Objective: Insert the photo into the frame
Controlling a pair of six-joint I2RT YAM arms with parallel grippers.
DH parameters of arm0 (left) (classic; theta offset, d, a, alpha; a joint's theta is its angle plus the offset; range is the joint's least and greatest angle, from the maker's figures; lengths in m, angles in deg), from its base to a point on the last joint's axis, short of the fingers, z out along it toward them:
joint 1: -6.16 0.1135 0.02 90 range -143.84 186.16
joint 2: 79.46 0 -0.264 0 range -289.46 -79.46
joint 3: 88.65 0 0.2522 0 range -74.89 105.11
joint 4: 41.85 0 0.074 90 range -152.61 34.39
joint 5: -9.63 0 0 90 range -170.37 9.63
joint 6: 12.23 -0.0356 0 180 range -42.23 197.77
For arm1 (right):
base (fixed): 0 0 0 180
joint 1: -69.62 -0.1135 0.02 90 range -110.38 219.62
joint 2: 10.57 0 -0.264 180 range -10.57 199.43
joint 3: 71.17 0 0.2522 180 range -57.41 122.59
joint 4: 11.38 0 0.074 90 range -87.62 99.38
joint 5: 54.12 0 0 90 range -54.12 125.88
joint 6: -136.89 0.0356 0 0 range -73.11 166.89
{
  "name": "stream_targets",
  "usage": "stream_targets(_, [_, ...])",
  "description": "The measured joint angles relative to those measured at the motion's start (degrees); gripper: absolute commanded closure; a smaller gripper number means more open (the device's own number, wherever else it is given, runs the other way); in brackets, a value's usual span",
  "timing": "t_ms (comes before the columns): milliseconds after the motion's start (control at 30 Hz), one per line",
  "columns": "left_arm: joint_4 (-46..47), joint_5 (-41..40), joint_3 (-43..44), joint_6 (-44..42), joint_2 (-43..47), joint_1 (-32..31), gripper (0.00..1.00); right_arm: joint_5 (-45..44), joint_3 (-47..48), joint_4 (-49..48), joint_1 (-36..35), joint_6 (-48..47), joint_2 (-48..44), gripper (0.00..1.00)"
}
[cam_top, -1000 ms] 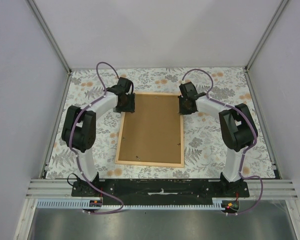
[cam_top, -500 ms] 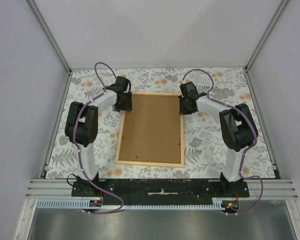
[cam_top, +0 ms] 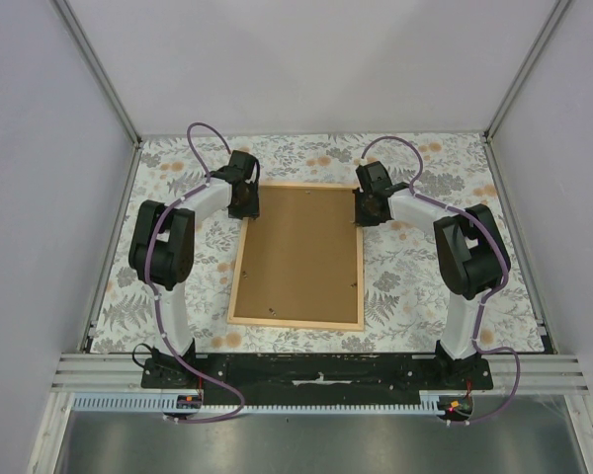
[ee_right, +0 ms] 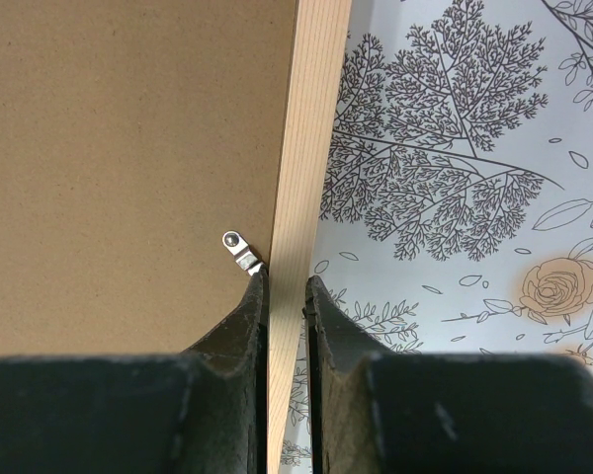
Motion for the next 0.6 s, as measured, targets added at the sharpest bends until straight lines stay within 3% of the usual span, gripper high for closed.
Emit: stream_targets(600, [0.6, -0.8, -0.5, 1.6, 0.1, 0.2, 0.83, 0.7, 0.0, 0.0, 0.3, 0.0, 0.0, 1.00])
